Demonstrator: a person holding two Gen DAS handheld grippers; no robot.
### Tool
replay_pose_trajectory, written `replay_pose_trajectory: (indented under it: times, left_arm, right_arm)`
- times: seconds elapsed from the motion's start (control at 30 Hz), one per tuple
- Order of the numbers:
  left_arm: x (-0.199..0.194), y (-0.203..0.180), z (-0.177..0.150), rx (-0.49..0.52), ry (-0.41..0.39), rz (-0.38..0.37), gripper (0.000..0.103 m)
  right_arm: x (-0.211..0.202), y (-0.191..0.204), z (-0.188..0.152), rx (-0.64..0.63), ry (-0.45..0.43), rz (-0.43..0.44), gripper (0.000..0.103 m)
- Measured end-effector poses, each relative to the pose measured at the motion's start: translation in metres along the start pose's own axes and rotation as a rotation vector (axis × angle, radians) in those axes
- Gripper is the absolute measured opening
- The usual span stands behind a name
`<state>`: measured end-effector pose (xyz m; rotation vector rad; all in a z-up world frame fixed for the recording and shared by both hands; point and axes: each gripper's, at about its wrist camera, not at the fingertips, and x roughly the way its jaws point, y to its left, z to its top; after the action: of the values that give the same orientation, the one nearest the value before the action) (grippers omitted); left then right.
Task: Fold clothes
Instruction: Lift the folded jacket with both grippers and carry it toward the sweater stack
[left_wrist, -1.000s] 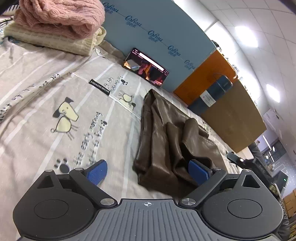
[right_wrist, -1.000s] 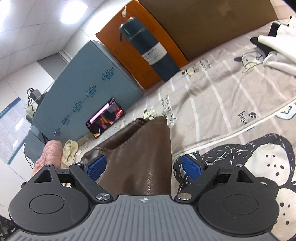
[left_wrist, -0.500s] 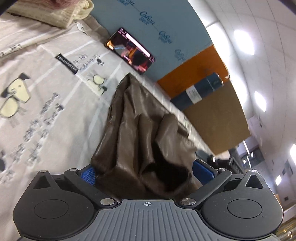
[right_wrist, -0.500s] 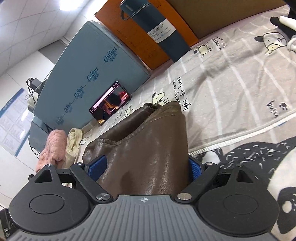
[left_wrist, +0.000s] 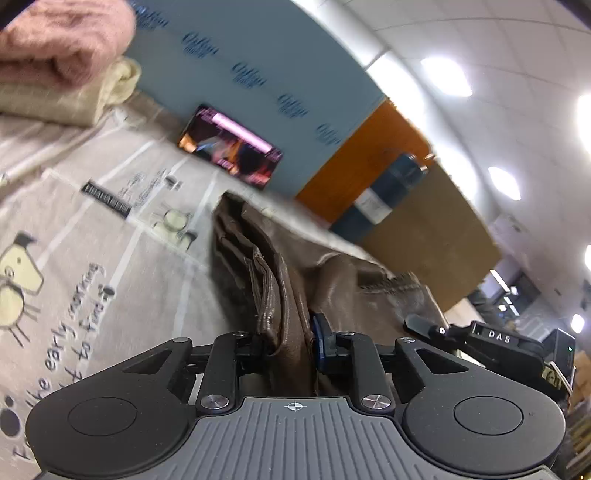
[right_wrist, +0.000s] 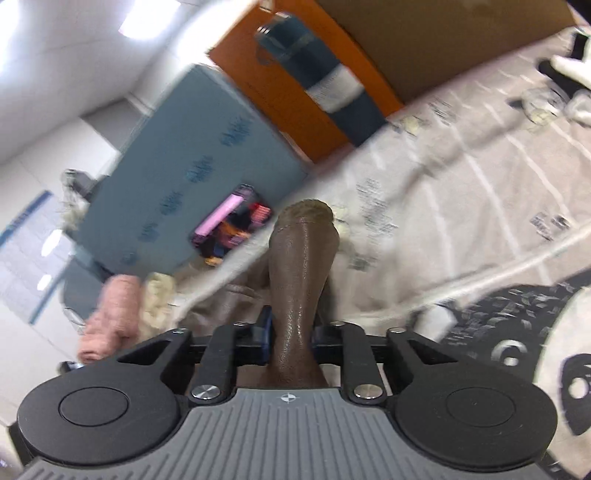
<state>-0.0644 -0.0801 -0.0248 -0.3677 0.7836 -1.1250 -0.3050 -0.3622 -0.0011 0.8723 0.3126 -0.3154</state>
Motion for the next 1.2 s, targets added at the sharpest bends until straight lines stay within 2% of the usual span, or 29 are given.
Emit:
replay_pose_trajectory:
  times: [0.2,0.4,0.67,0.77,0.9,1.07,1.2]
  left_arm:
    - [-0.035,0.005,0.014,0.038,-0.083,-0.045,0.019]
    - [-0.088,0.008,0.033,0.134,-0.202,-0.04,0.019]
    - [-0.168,-0.014,0.062,0.464,-0.378,0.079,0.019]
    - [-0.189,-0.02,0.075,0.559,-0.418,0.126,0.019]
    - [-0.21,-0.032,0.093,0.695,-0.445,0.196,0.019]
    - [-0.243,-0.056,0.125,0.81,-0.461,0.243,0.019]
    - [-0.267,-0.084,0.148,0.933,-0.477,0.326,0.02]
  right_arm:
    - [0.001,0.044,-0.005,-0.053,-0.017,0.08,0.014]
    - [0.006,0.102,-0.011,-0.109,-0.039,0.16,0.014]
    - [0.02,0.179,-0.023,-0.206,-0.054,0.315,0.014]
    - [0.031,0.206,-0.021,-0.215,-0.049,0.388,0.014]
    - [0.046,0.249,-0.013,-0.25,-0.037,0.453,0.014]
    - [0.054,0.304,-0.002,-0.289,-0.032,0.539,0.014]
    - [0.059,0.348,0.019,-0.236,0.009,0.569,0.014]
